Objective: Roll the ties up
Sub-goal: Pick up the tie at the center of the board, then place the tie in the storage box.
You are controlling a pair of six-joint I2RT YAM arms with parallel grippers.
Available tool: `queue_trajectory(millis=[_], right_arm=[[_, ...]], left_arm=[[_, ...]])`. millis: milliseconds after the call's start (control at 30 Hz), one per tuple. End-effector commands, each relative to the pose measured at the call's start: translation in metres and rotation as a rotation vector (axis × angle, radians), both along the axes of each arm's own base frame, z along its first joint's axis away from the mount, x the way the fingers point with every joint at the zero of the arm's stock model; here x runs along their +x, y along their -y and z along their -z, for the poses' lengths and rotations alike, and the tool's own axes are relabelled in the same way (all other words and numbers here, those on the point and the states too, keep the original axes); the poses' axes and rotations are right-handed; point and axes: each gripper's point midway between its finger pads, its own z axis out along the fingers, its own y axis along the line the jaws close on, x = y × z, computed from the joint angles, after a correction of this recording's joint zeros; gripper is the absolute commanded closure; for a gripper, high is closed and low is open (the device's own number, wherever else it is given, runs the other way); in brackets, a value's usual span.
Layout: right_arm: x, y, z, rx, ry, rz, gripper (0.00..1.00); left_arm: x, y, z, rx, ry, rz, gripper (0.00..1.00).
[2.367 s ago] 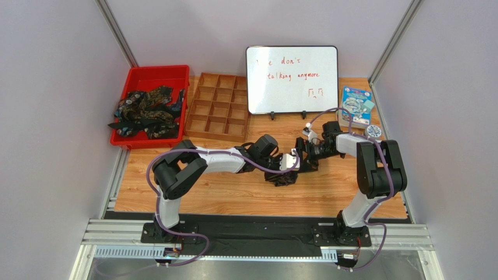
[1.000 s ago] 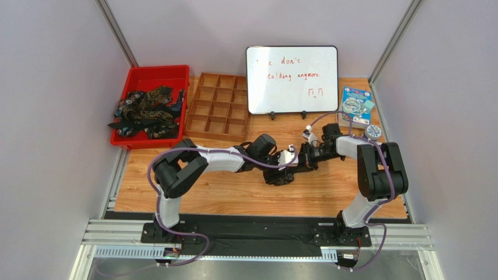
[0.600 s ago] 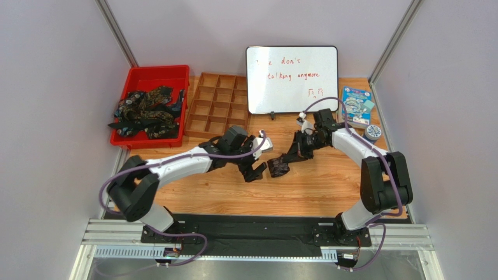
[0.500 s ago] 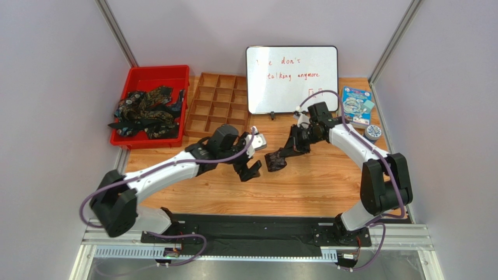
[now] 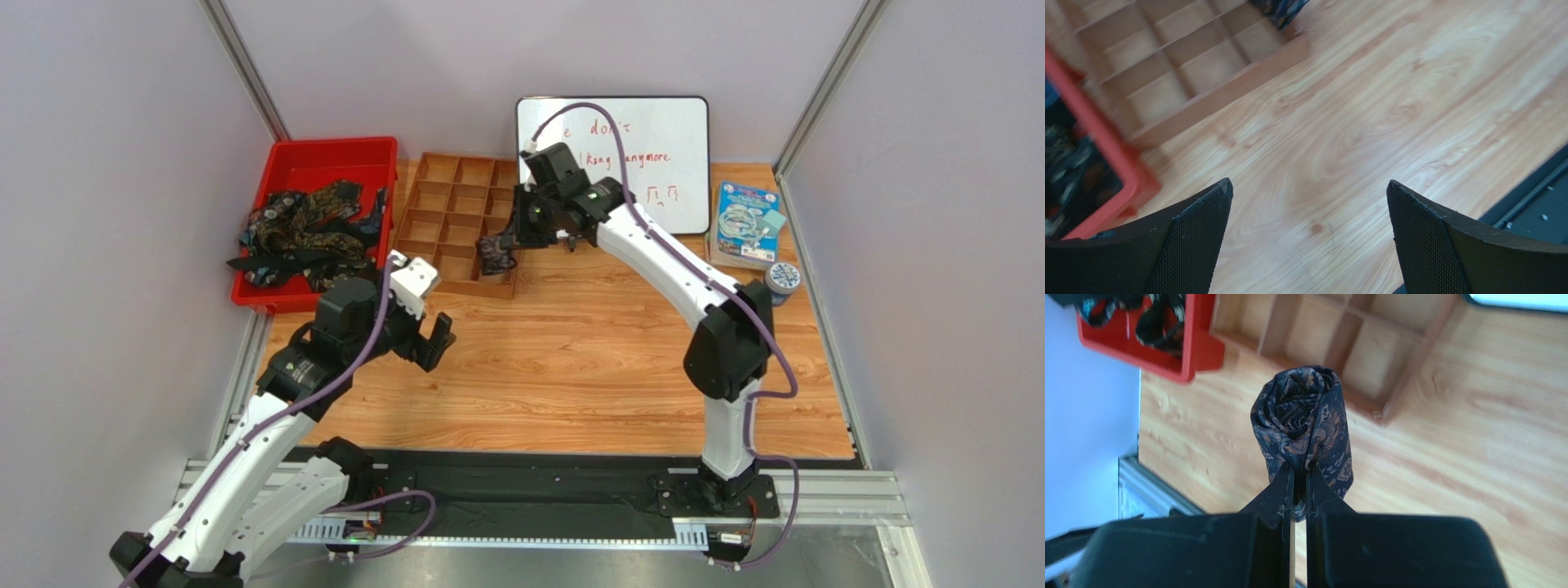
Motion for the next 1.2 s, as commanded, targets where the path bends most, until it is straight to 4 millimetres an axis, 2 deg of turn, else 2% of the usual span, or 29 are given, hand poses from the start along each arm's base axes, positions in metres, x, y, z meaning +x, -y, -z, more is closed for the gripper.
queue_trajectory(millis=[0, 33, 133, 167, 233, 267, 400, 700, 933, 1100, 1167], right_arm=[[0.038, -0.009, -0.005, -0.053, 0.084, 0.141, 1.00], [0.046, -0.012, 0.001, -0.067, 0.090, 0.157, 1.00], [0.056, -0.018, 0.009, -0.067, 0.080, 0.174, 1.00], [0.057, -0.022, 0.023, -0.075, 0.056, 0.166, 1.00], [0.060, -0.027, 0.030, -0.078, 0.048, 0.163, 1.00], [0.061, -0.028, 0.043, -0.091, 0.031, 0.162, 1.00], [0.061, -0.029, 0.066, -0.113, -0.014, 0.177, 1.00], [0.058, -0.034, 0.107, -0.077, -0.175, 0.258, 1.00], [0.063, -0.042, 0.130, -0.024, -0.272, 0.284, 1.00], [0.065, -0.049, 0.134, -0.006, -0.274, 0.254, 1.00], [0.064, -0.050, 0.132, 0.000, -0.272, 0.230, 0.91]], left_arm=[[0.019, -0.047, -0.005, 0.037, -0.037, -0.278, 0.01], [0.023, -0.058, -0.004, 0.031, -0.057, -0.344, 0.01], [0.027, -0.068, -0.005, 0.020, -0.072, -0.395, 0.01], [0.027, -0.070, -0.005, 0.016, -0.073, -0.402, 0.00], [0.024, -0.070, -0.005, 0.013, -0.067, -0.401, 0.01], [0.023, -0.071, -0.007, 0.010, -0.055, -0.398, 0.01], [0.022, -0.073, -0.011, 0.019, -0.032, -0.396, 0.00], [0.023, -0.071, -0.013, 0.006, -0.039, -0.394, 0.01], [0.022, -0.072, -0.013, 0.015, -0.039, -0.393, 0.01], [0.021, -0.070, -0.010, 0.014, -0.052, -0.385, 0.00], [0.022, -0.070, -0.009, 0.014, -0.054, -0.386, 0.00]])
